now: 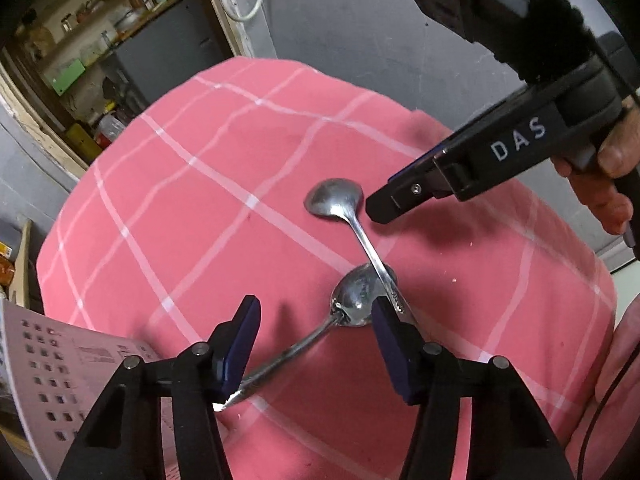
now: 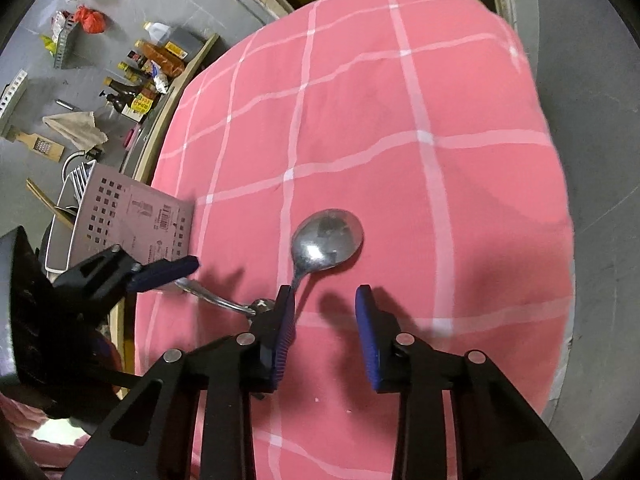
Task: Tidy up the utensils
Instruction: 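Grasp a steel spoon with the right tool while the left tool grasps the other spoon, then close the left tool on its spoon handle while the right tool holds its spoon, then lift both spoons off the cloth and carry them over the white caddy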
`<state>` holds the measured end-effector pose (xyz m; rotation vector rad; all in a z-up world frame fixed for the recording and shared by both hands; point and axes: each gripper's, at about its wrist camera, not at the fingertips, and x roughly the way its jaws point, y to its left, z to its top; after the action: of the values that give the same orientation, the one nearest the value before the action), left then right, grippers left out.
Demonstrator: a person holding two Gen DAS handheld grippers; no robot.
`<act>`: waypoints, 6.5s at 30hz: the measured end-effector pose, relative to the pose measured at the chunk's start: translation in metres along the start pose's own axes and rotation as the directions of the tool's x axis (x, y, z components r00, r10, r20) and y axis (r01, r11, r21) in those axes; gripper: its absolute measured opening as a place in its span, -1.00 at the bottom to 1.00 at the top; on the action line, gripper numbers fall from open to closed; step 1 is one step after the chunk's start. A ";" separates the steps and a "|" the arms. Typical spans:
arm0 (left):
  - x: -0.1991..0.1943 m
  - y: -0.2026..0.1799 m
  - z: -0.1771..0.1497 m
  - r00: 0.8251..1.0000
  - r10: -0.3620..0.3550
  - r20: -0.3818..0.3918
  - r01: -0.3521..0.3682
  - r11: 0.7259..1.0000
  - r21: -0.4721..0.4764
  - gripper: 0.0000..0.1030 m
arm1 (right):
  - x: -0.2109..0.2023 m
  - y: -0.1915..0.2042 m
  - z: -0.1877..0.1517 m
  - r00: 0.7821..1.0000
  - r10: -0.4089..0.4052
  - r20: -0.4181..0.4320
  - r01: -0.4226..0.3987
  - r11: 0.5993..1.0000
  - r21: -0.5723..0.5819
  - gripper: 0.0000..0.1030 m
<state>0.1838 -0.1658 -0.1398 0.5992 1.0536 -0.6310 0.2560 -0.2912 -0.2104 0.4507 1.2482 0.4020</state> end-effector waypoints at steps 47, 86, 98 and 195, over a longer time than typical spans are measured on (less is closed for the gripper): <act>0.012 0.035 -0.017 0.962 -0.272 -0.036 0.249 0.923 -0.295 -0.97 | 0.006 -0.023 0.014 0.999 0.044 0.026 -0.046 0.997 0.060 -0.96; 0.048 0.065 0.013 0.974 -0.226 0.006 0.191 0.806 -0.560 -0.85 | 0.003 -0.023 0.008 0.999 0.035 0.039 -0.037 0.998 0.057 -0.96; 0.048 0.052 0.016 0.960 -0.264 -0.096 0.194 0.871 -0.452 -0.85 | 0.006 -0.024 0.007 0.998 0.050 0.039 -0.052 0.996 0.071 -0.96; -0.167 0.147 -0.119 0.717 0.452 0.531 0.214 0.582 -0.784 -0.89 | -0.051 0.226 0.013 0.825 0.298 0.481 -0.043 0.881 -0.472 -0.96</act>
<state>0.1599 0.0492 -0.0098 -0.4012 0.4443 -0.1246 0.2443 -0.1284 -0.0451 0.2555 0.5293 0.6494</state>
